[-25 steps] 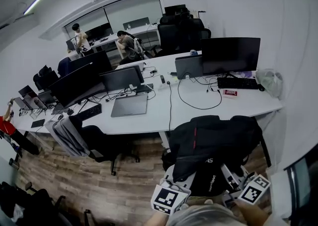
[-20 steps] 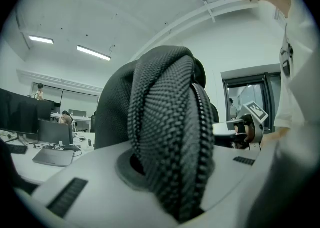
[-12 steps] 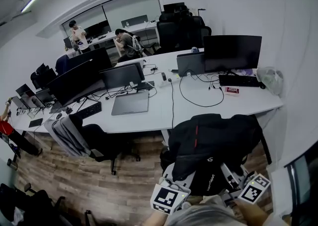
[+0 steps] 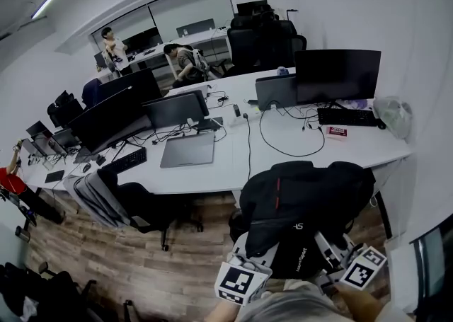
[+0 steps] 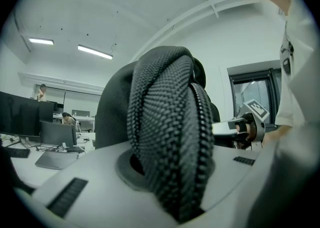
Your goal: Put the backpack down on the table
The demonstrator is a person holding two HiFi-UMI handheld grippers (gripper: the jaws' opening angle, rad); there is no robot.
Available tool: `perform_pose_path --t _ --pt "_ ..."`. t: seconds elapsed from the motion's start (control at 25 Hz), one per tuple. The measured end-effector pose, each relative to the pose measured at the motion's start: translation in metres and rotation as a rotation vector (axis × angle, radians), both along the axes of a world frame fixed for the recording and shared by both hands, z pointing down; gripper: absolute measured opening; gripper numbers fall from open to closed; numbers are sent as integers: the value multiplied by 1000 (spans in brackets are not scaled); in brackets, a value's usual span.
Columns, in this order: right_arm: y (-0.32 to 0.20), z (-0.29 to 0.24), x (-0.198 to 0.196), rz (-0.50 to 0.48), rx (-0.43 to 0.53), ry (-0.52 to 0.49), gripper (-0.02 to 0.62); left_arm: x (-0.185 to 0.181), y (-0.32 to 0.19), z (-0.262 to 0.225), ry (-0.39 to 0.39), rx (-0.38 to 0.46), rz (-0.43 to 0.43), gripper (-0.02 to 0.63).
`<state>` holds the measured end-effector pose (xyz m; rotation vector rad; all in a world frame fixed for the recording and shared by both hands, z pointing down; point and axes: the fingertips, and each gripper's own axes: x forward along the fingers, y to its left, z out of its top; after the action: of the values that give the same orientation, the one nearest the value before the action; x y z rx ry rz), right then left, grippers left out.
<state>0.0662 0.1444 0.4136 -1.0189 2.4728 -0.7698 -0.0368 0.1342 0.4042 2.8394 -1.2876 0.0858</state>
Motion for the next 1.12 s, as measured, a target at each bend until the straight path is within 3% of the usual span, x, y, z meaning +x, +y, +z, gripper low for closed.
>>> perform_pose_path --t 0.64,0.92,1.12 --pt "-132 -12 60 -69 36 -2 55 59 -125 -11 16 20 -79 63" --pt "-168 -20 82 -90 65 -6 55 81 -158 -20 9 37 -108 63" --pt "-182 -23 87 -110 70 -17 55 83 -170 -22 -36 28 -134 63"
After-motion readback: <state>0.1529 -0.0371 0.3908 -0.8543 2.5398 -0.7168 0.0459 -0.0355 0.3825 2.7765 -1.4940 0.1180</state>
